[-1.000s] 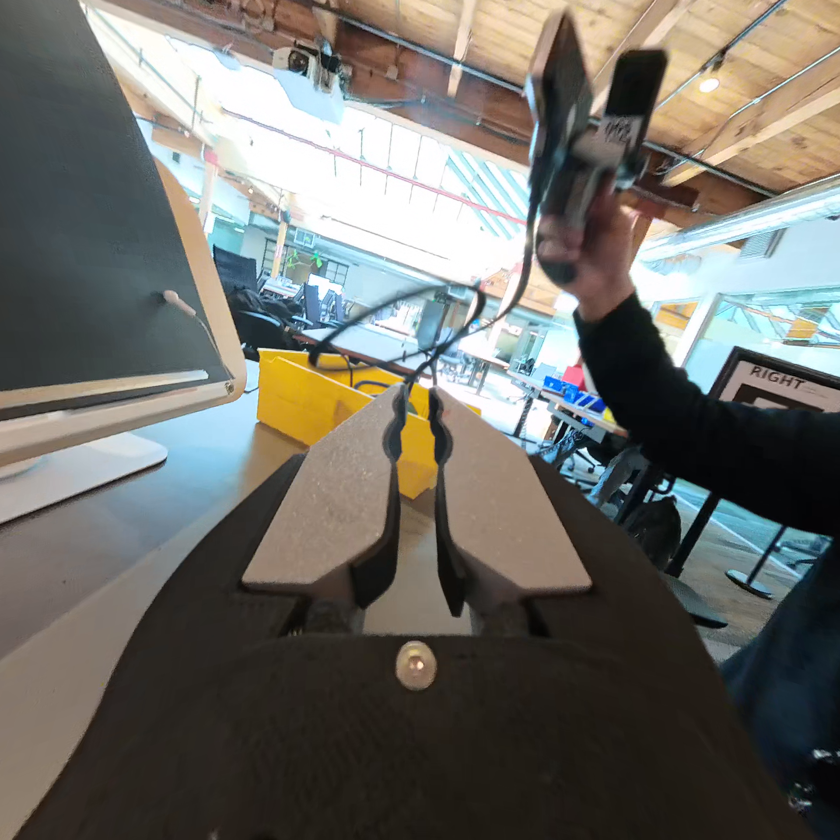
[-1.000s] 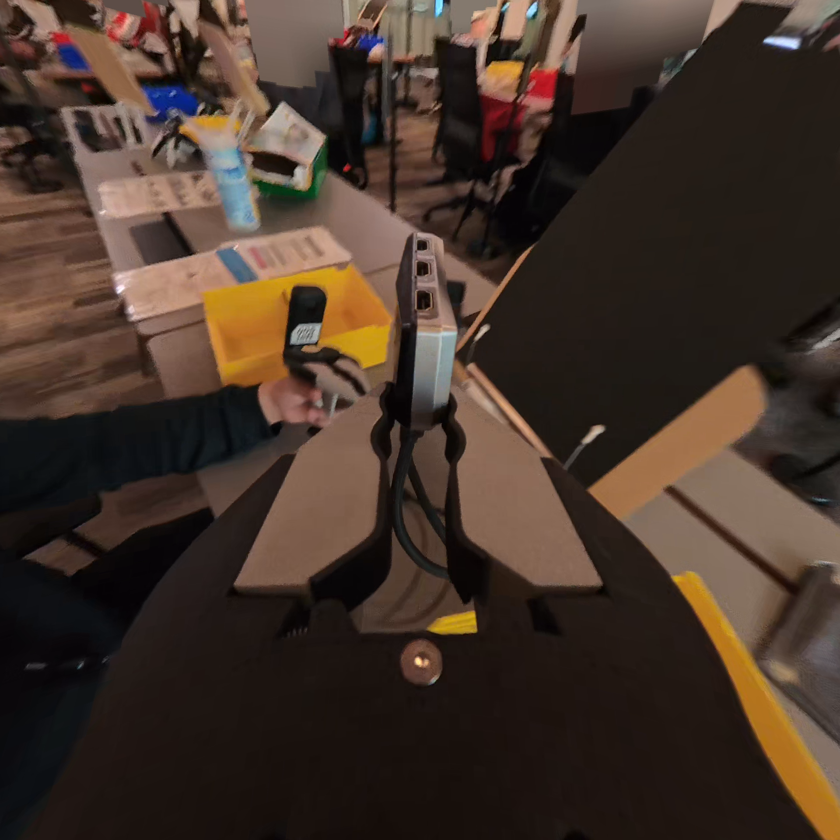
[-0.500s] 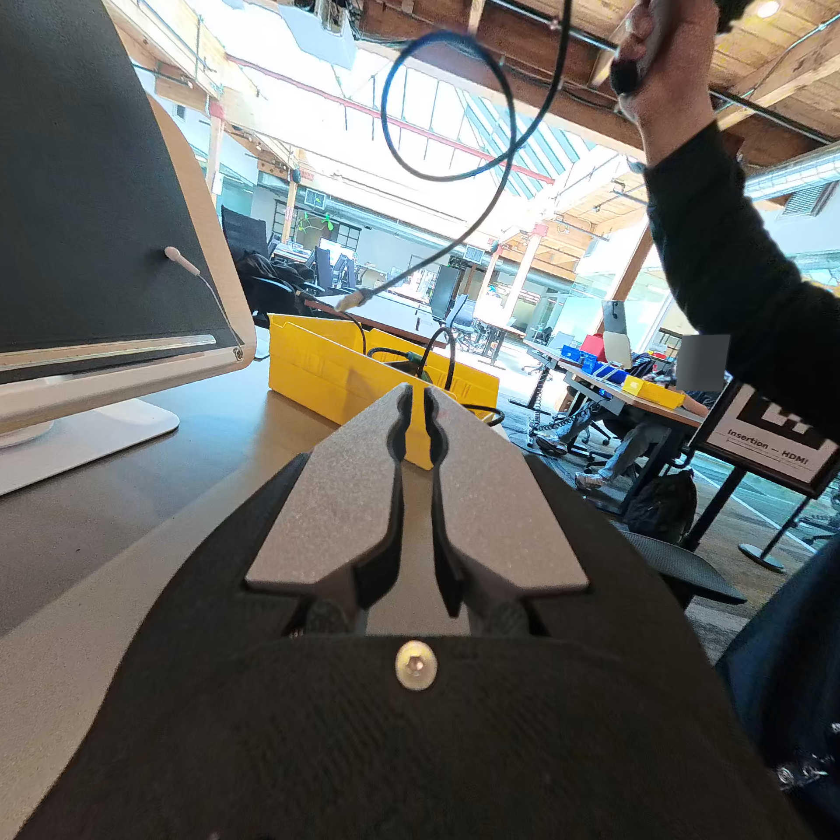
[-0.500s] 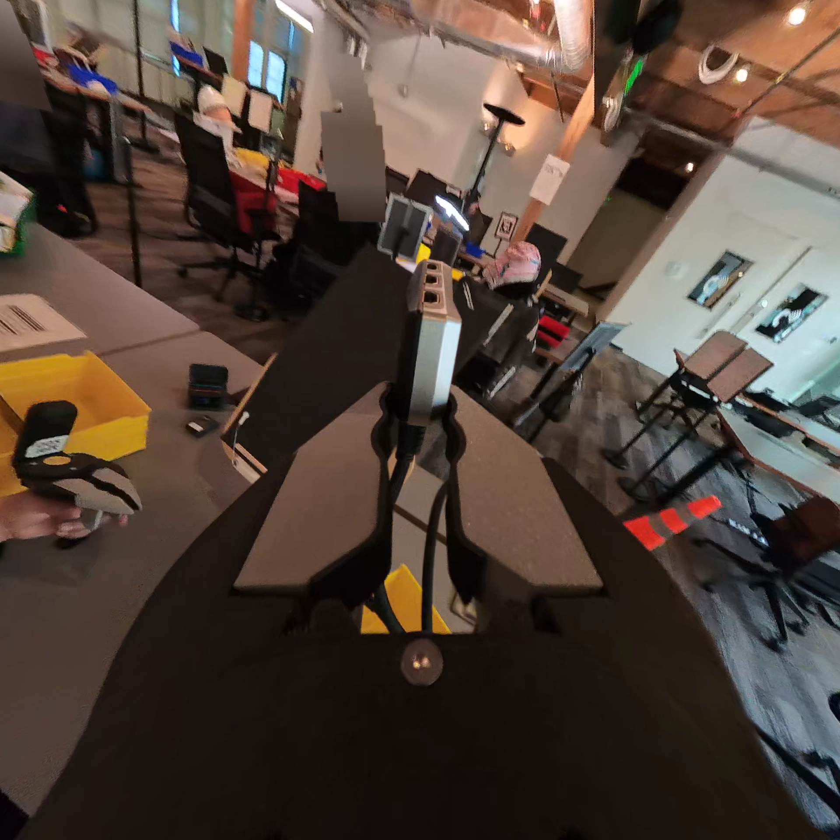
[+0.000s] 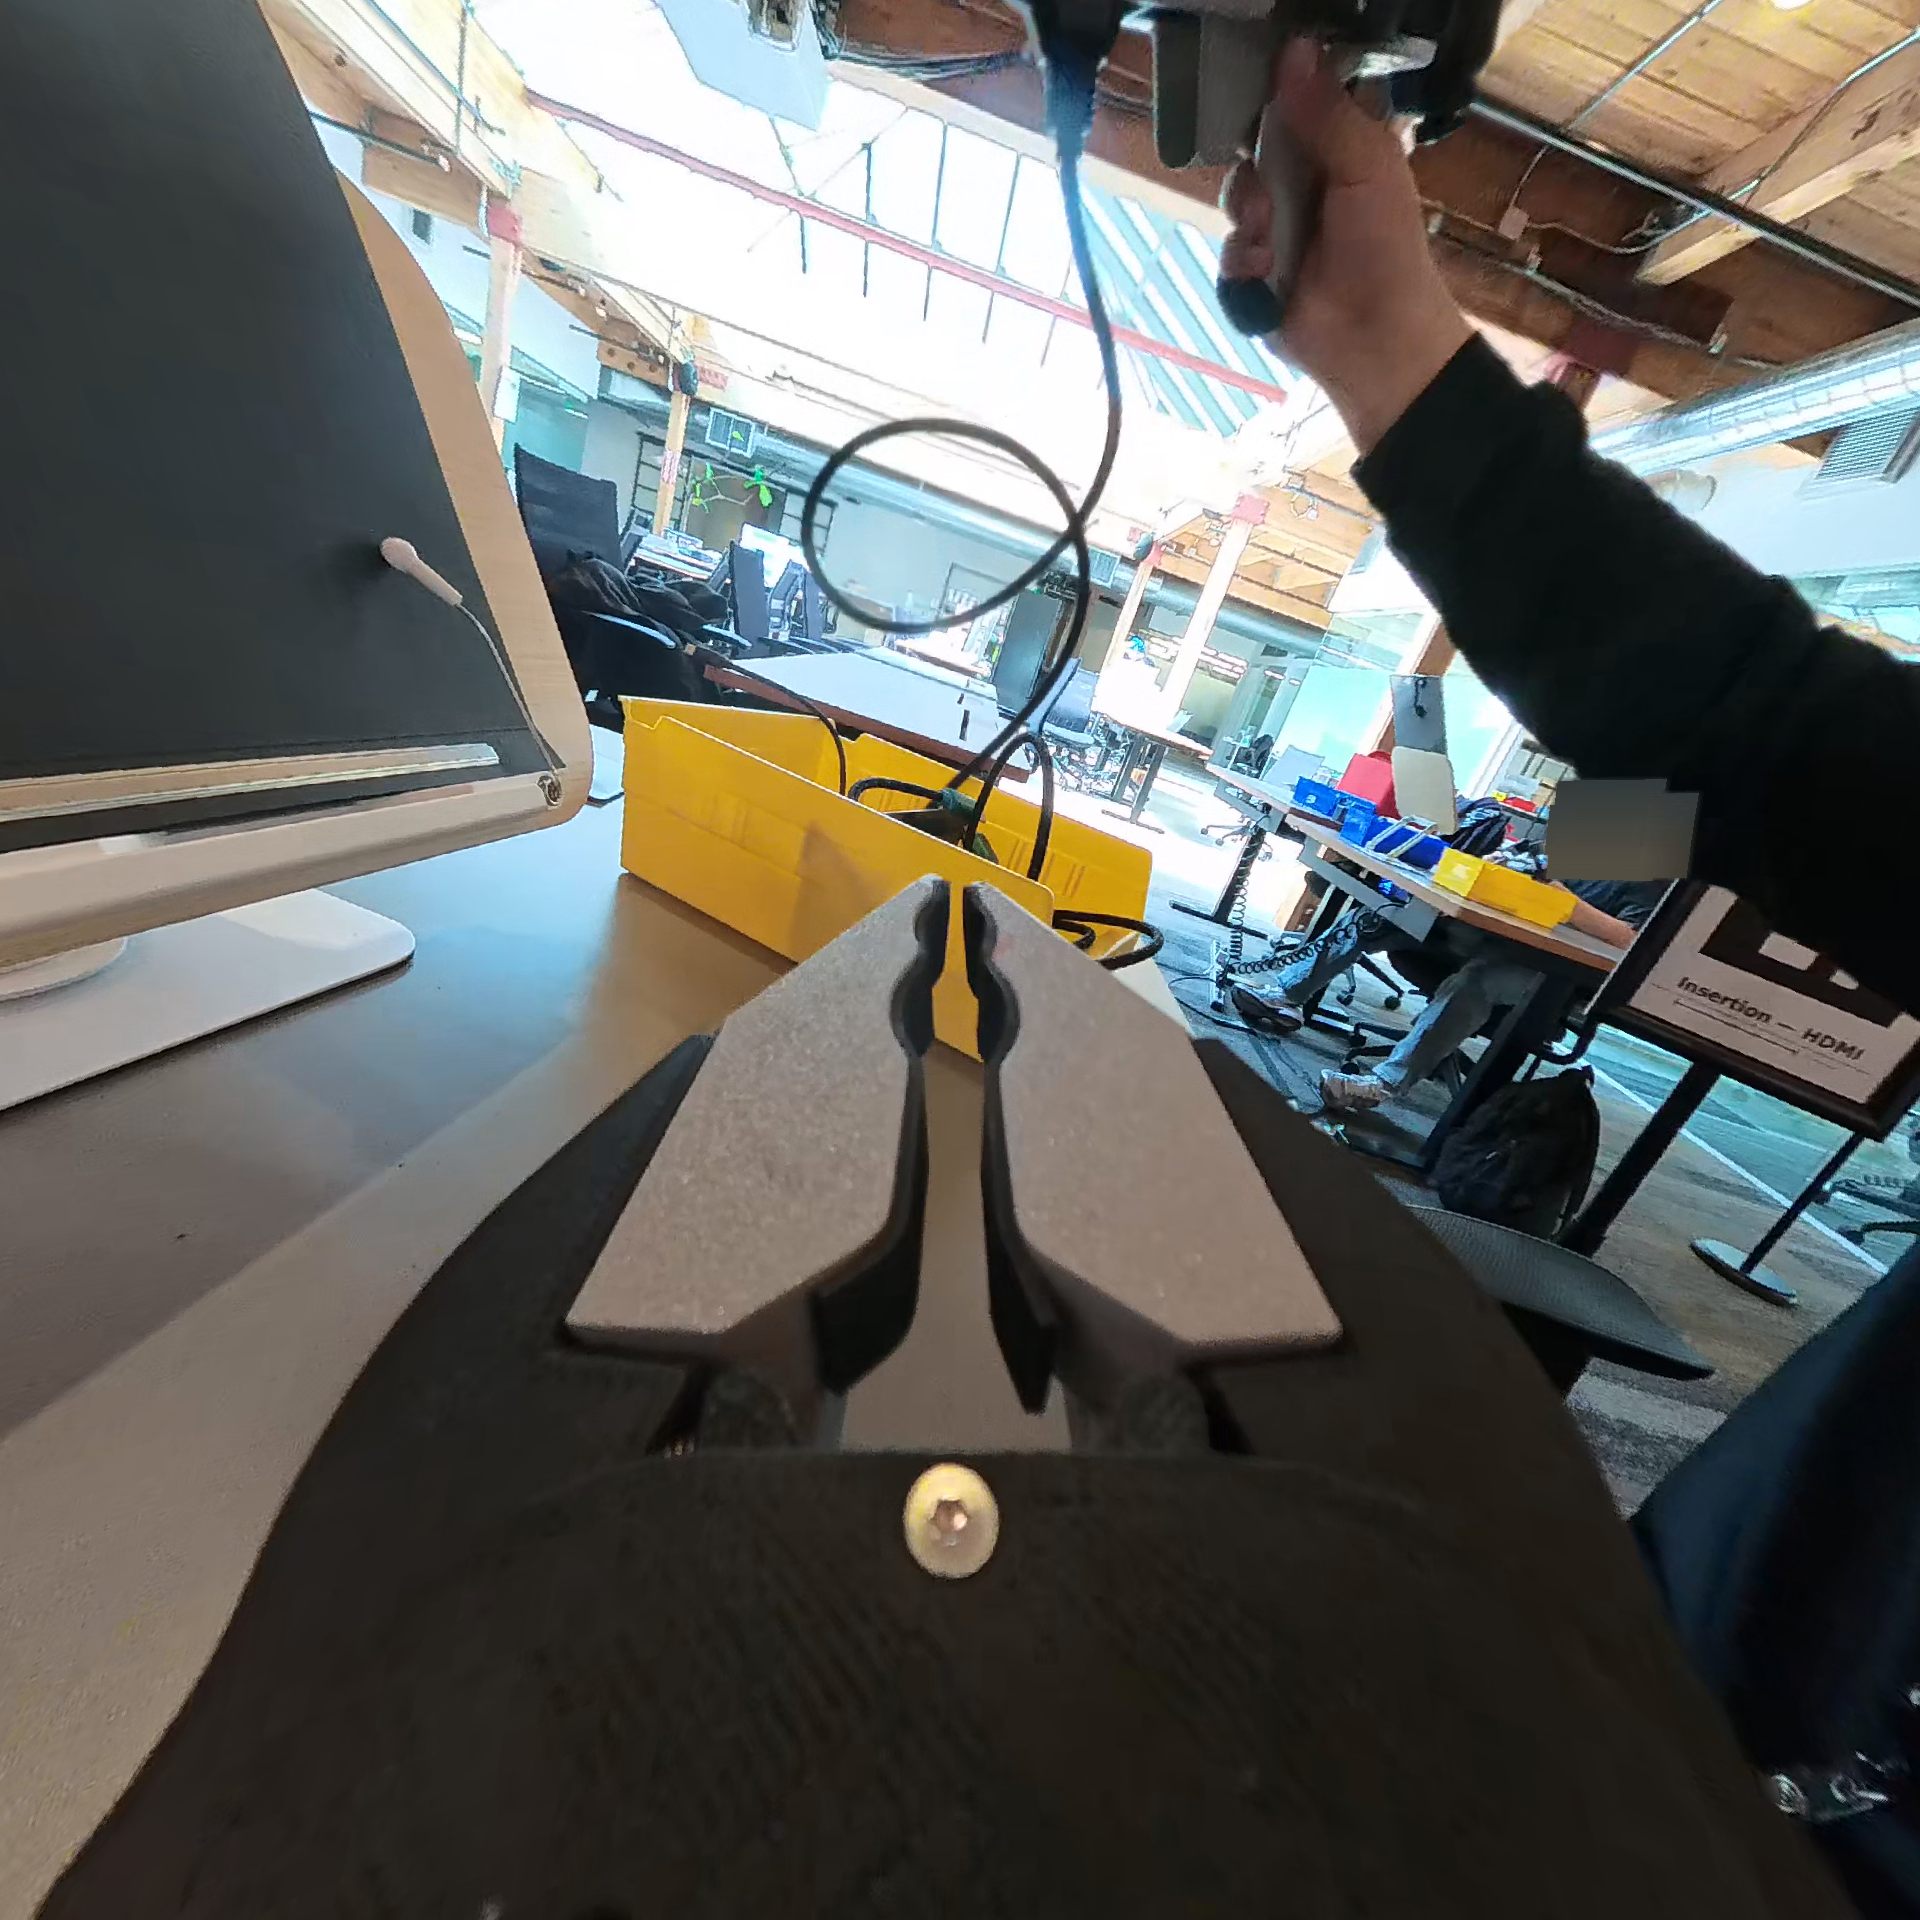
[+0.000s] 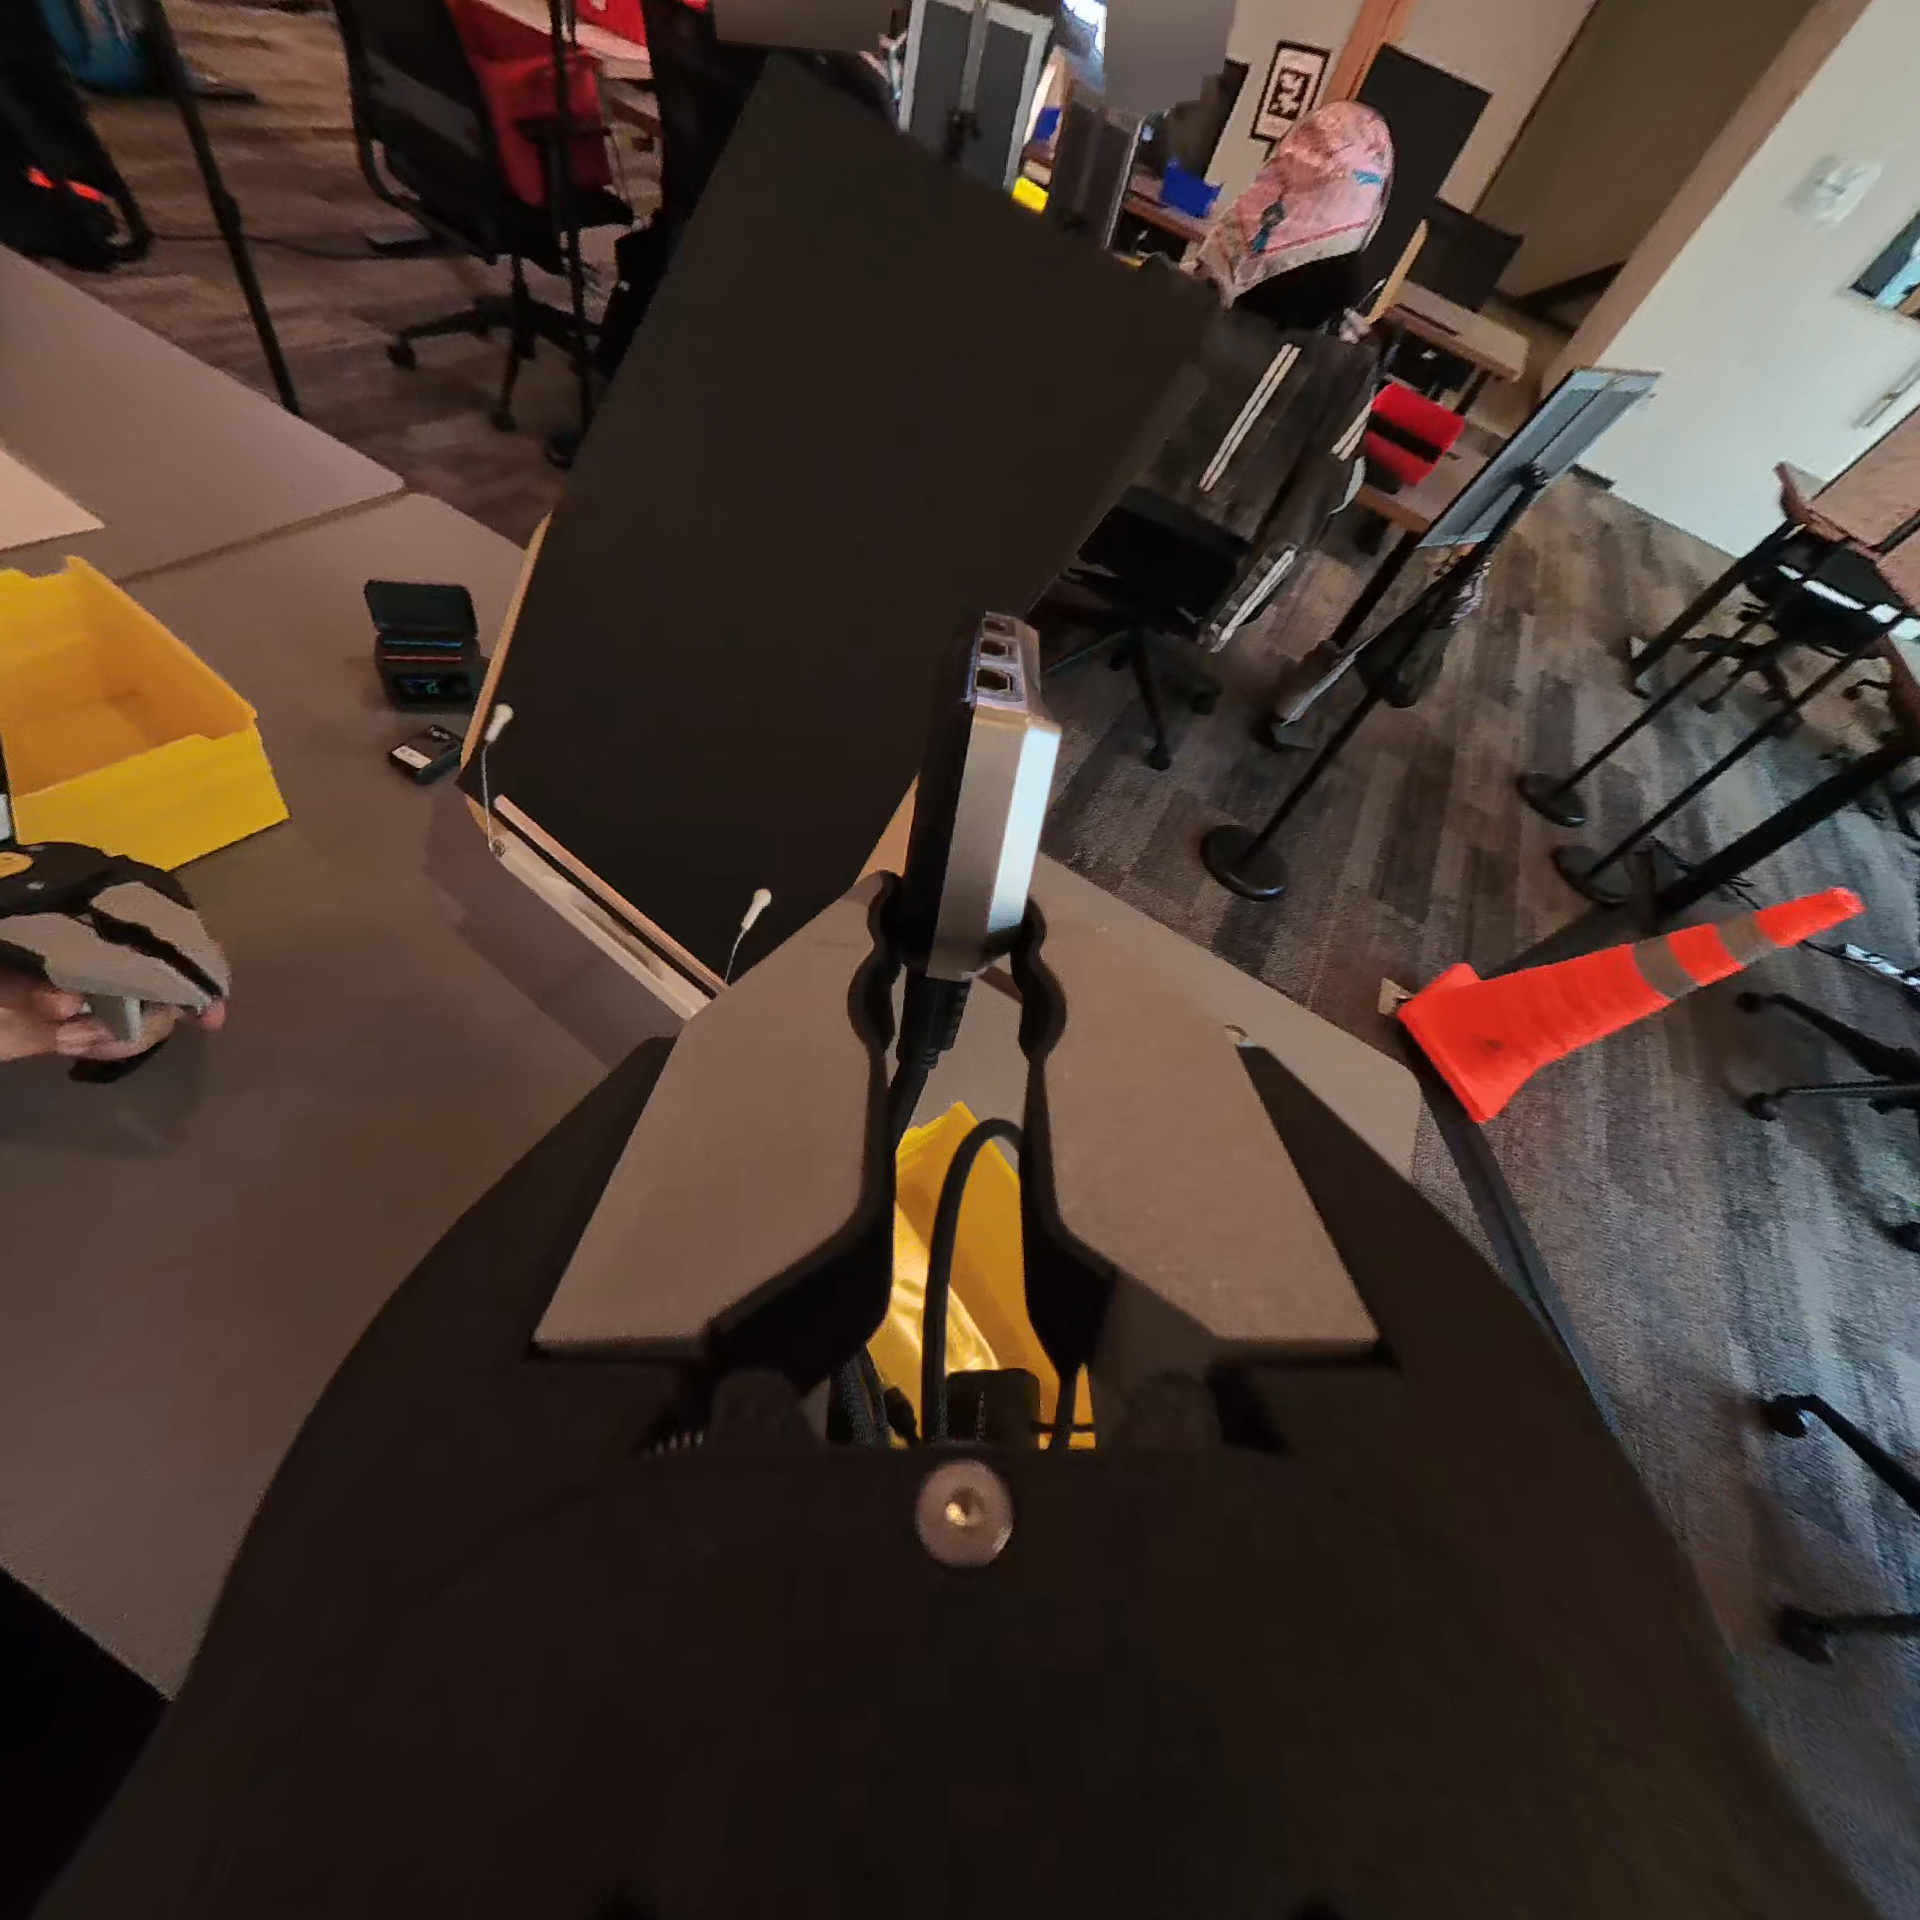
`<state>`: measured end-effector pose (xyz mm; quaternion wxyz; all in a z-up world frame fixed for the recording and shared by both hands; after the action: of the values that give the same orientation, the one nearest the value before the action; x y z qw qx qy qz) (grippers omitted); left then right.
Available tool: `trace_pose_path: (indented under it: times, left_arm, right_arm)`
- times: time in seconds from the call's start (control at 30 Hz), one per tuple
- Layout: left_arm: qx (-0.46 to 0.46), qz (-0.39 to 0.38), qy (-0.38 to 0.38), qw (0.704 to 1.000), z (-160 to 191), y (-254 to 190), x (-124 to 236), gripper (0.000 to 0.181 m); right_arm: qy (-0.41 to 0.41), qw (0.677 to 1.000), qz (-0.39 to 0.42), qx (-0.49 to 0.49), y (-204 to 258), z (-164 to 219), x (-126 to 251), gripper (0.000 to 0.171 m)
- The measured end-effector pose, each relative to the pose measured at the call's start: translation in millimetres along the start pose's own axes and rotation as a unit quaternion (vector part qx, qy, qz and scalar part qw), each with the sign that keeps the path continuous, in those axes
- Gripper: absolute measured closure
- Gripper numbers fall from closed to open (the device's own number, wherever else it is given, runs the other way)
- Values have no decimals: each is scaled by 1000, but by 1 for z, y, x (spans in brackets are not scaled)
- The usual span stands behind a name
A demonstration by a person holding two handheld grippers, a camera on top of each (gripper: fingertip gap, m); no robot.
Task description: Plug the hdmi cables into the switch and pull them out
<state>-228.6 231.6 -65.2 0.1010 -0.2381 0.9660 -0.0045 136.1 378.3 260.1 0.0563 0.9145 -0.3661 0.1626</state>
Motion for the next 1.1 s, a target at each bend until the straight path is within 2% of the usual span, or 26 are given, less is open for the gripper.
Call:
trace_pose_path:
  times: [0.13,0.23,0.37,0.5,0.67,0.73,0.83,0.9,0.97,1.1]
  left_arm:
    - [1,-3,-1,1000,0,1,0,181]
    - [0,-2,5,1000,2,1,-1,181]
    - [0,5,18,1000,6,-1,-6,181]
    - [-10,12,43,999,12,-4,-11,181]
    - [-11,16,53,998,15,-5,-12,181]
    - [-5,18,53,998,15,-5,-12,181]
    - [-7,13,58,998,16,-4,-12,181]
    - [-7,8,63,998,18,-3,-13,181]
    - [-7,-5,72,997,20,-1,-13,179]
    - [-11,-45,94,994,24,6,-13,167]
  right_arm:
    - [52,999,-13,-5,-13,33,-27,153]
    - [148,989,-16,-11,-26,78,-57,153]
    - [298,953,-27,-51,-42,160,-102,153]
    - [418,907,13,-57,-54,240,-144,152]
    - [483,870,31,-93,-52,291,-182,152]
    - [483,871,40,-82,-50,284,-184,153]
    - [395,913,28,-95,-39,238,-177,155]
    - [330,939,12,-100,-25,202,-164,141]
    - [269,958,-18,-98,-1,171,-150,135]
    - [168,970,-146,-99,84,144,-131,115]
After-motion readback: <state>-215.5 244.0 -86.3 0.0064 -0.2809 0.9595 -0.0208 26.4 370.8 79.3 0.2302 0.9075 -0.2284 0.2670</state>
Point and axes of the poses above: each gripper's, where its closed fingertips meet, x back along the fingers, z out of its underside, y = z × x across the jaws, the point moved 7 cm from there along x, back along the fingers, and after that the axes turned 15 degrees about -x, right-handed, at the moved point
